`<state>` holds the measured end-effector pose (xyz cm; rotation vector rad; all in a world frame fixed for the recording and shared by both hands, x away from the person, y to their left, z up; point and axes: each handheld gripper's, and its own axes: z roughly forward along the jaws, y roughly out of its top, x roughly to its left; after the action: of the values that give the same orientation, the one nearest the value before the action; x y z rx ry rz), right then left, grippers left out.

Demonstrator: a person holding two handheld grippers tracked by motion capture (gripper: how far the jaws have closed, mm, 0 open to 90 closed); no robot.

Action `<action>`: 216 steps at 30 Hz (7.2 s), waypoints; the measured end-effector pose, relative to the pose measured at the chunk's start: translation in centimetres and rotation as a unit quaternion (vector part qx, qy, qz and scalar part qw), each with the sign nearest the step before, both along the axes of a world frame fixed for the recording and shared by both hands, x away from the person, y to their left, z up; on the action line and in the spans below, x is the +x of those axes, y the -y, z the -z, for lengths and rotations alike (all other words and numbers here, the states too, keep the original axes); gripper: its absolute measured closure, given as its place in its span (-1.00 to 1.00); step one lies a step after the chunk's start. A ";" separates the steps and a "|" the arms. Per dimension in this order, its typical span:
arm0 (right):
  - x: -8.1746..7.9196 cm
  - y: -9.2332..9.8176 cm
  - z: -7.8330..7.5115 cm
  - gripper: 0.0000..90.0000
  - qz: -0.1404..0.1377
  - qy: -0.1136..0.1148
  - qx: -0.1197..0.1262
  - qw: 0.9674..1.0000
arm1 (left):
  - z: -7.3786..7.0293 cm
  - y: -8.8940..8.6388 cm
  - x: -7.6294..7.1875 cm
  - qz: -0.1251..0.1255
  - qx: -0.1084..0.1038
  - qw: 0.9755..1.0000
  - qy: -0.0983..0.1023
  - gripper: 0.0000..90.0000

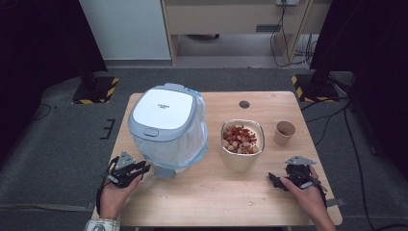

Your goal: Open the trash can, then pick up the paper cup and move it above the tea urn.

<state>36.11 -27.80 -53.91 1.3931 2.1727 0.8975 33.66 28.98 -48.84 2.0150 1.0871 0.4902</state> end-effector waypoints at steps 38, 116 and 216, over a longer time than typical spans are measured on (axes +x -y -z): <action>0.0 0.0 0.0 -0.99 0.000 0.000 0.000 1.000 | 0.8 4.0 0.9 0.074 0.011 0.997 -0.033 1.00; 1.9 1.0 -3.8 -0.86 0.093 0.071 0.034 0.993 | 2.4 4.4 1.3 0.075 0.027 0.994 -0.070 1.00; 11.6 0.8 -1.9 -0.40 0.099 0.163 0.032 0.981 | 2.5 4.5 1.4 0.077 0.021 0.994 -0.070 1.00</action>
<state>47.68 -28.64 -52.03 1.3557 1.7452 1.0441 35.08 24.49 -51.34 2.1780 1.0000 0.2981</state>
